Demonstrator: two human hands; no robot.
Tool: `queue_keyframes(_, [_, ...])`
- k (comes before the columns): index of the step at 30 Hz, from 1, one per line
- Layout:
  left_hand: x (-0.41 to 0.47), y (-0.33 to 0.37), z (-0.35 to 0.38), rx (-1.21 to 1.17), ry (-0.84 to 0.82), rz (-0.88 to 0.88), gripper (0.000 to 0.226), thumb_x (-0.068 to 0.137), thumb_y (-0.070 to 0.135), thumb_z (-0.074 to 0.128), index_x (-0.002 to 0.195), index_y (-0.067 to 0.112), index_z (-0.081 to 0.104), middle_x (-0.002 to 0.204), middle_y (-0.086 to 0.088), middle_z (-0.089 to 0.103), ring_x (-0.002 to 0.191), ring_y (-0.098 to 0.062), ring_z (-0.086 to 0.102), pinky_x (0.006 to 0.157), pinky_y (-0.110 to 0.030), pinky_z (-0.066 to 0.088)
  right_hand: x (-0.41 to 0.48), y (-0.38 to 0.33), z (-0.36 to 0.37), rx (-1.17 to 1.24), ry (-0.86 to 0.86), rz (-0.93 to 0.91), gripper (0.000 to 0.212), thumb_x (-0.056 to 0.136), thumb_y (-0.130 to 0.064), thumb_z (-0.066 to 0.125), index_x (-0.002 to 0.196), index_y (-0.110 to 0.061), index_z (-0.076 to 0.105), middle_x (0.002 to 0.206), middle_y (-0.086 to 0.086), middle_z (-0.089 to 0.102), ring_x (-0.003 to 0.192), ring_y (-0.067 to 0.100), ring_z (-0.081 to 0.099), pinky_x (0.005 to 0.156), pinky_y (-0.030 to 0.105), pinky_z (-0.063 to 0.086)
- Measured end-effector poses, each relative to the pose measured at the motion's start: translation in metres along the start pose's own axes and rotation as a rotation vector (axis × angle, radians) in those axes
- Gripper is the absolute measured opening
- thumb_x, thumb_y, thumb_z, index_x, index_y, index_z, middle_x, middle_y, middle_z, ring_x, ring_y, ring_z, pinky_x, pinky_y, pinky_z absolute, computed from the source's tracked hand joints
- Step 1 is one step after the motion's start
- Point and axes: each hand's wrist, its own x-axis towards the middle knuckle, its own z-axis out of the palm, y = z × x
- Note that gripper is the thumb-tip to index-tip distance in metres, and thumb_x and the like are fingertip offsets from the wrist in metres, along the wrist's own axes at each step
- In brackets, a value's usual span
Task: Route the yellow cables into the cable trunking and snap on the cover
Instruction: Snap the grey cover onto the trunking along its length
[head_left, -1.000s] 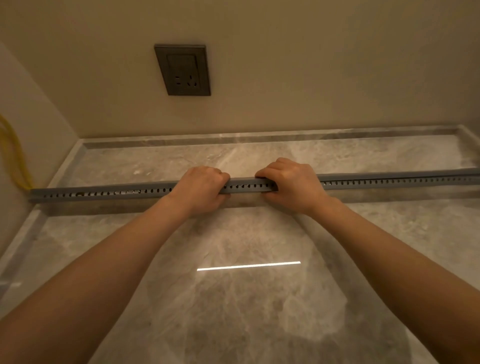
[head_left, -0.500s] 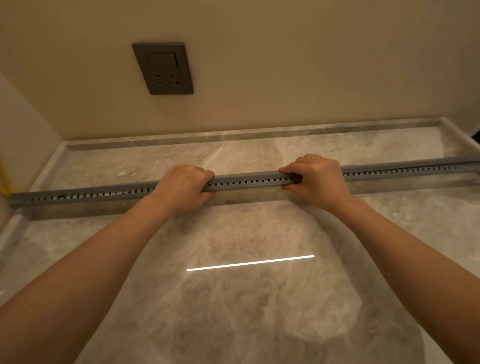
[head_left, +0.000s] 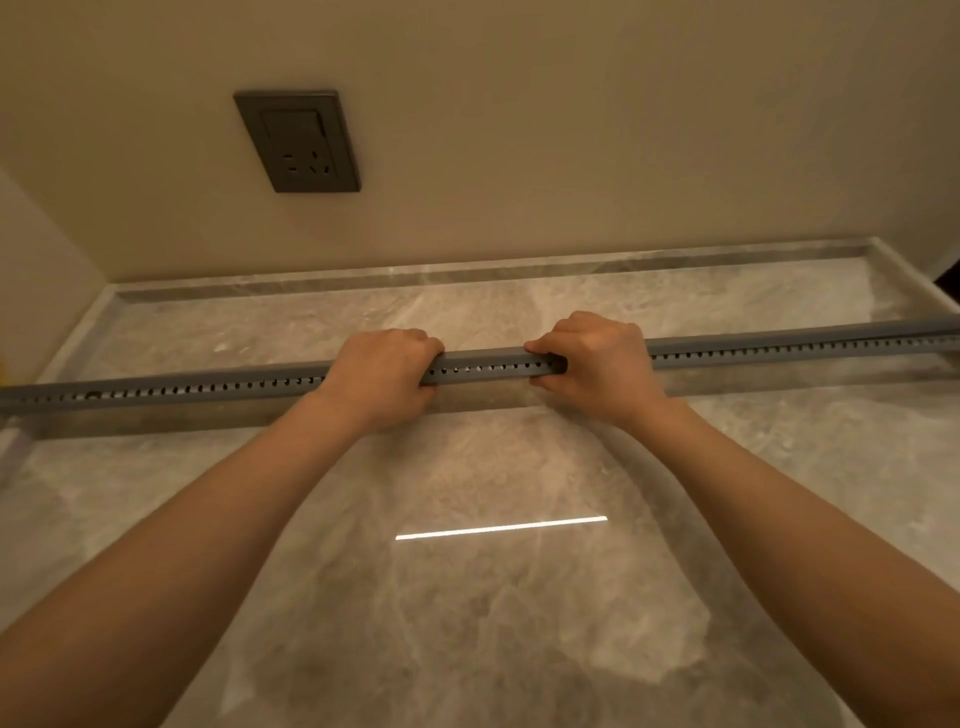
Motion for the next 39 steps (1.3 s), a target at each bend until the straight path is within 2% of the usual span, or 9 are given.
queue_keyframes(4, [0.02, 0.034, -0.004, -0.145, -0.001, -0.062, 0.032, 0.078, 0.05, 0.061, 0.088, 0.021, 0.054, 0.085, 0.004, 0.055, 0.076, -0.016, 0.05, 0.058, -0.028, 0.032, -0.005, 0.0, -0.002, -0.009, -0.004, -0.029, 0.031, 0.055, -0.018, 0.086, 0.082, -0.011, 0.073, 0.067, 0.004, 0.067, 0.065, 0.025, 0.062, 0.043, 0.028, 0.041])
queue_keyframes(8, [0.025, 0.037, -0.003, -0.235, -0.004, -0.111, 0.04, 0.067, 0.055, 0.07, 0.078, 0.023, 0.049, 0.079, 0.006, 0.053, 0.07, -0.015, 0.049, 0.05, -0.026, 0.026, -0.008, 0.008, -0.006, 0.008, -0.083, -0.047, 0.031, 0.06, -0.021, 0.084, 0.086, -0.012, 0.07, 0.075, 0.003, 0.066, 0.071, 0.023, 0.058, 0.048, 0.025, 0.034])
queue_keyframes(11, [0.023, 0.039, 0.001, -0.239, 0.009, -0.119, 0.049, 0.06, 0.059, 0.074, 0.076, 0.022, 0.046, 0.075, 0.007, 0.051, 0.066, -0.014, 0.047, 0.048, -0.025, 0.026, -0.005, 0.018, -0.009, 0.11, -0.24, -0.041, 0.034, 0.071, -0.035, 0.076, 0.099, -0.017, 0.066, 0.088, -0.001, 0.064, 0.082, 0.015, 0.054, 0.058, 0.029, 0.042])
queue_keyframes(14, [0.023, 0.044, 0.007, -0.199, 0.012, -0.126, 0.056, 0.055, 0.061, 0.076, 0.076, 0.022, 0.043, 0.075, 0.007, 0.049, 0.064, -0.014, 0.045, 0.051, -0.028, 0.029, -0.001, 0.024, -0.009, 0.219, -0.34, 0.0, 0.03, 0.077, -0.04, 0.07, 0.099, -0.02, 0.064, 0.088, -0.005, 0.063, 0.078, 0.008, 0.051, 0.068, 0.03, 0.047])
queue_keyframes(17, [0.024, 0.044, 0.011, -0.187, 0.014, -0.134, 0.057, 0.055, 0.06, 0.077, 0.076, 0.022, 0.041, 0.077, 0.005, 0.049, 0.066, -0.015, 0.044, 0.054, -0.03, 0.031, -0.001, 0.024, -0.007, 0.211, -0.385, -0.031, 0.028, 0.08, -0.039, 0.068, 0.097, -0.017, 0.064, 0.088, -0.003, 0.064, 0.078, 0.012, 0.055, 0.068, 0.035, 0.049])
queue_keyframes(21, [0.022, 0.041, 0.011, -0.272, 0.006, -0.12, 0.055, 0.055, 0.061, 0.076, 0.078, 0.023, 0.044, 0.074, 0.01, 0.044, 0.063, -0.01, 0.042, 0.05, -0.026, 0.029, 0.0, 0.025, -0.007, 0.169, -0.356, -0.056, 0.029, 0.082, -0.04, 0.065, 0.097, -0.016, 0.063, 0.089, -0.002, 0.065, 0.079, 0.015, 0.058, 0.067, 0.036, 0.049])
queue_keyframes(25, [0.02, 0.026, 0.005, -0.437, -0.166, -0.056, 0.036, 0.068, 0.053, 0.072, 0.084, 0.024, 0.059, 0.076, 0.011, 0.051, 0.069, -0.009, 0.048, 0.057, -0.026, 0.038, 0.001, 0.024, -0.008, 0.188, -0.367, -0.029, 0.027, 0.081, -0.04, 0.066, 0.096, -0.017, 0.064, 0.088, -0.004, 0.066, 0.077, 0.012, 0.057, 0.066, 0.033, 0.048])
queue_keyframes(28, [0.018, 0.013, 0.001, -0.449, -0.23, -0.078, 0.026, 0.069, 0.045, 0.074, 0.083, 0.025, 0.063, 0.073, 0.009, 0.058, 0.068, -0.01, 0.053, 0.056, -0.028, 0.04, 0.002, 0.024, -0.009, 0.199, -0.381, -0.014, 0.028, 0.081, -0.041, 0.066, 0.095, -0.017, 0.064, 0.086, -0.004, 0.066, 0.075, 0.011, 0.056, 0.065, 0.032, 0.048])
queue_keyframes(39, [0.022, 0.015, 0.007, -0.557, -0.253, -0.145, 0.03, 0.06, 0.035, 0.083, 0.075, 0.021, 0.061, 0.074, 0.004, 0.06, 0.071, -0.015, 0.057, 0.062, -0.035, 0.047, 0.008, 0.023, -0.015, 0.116, -0.467, -0.043, 0.032, 0.083, -0.046, 0.06, 0.098, -0.019, 0.068, 0.082, -0.003, 0.069, 0.072, 0.015, 0.06, 0.066, 0.035, 0.048])
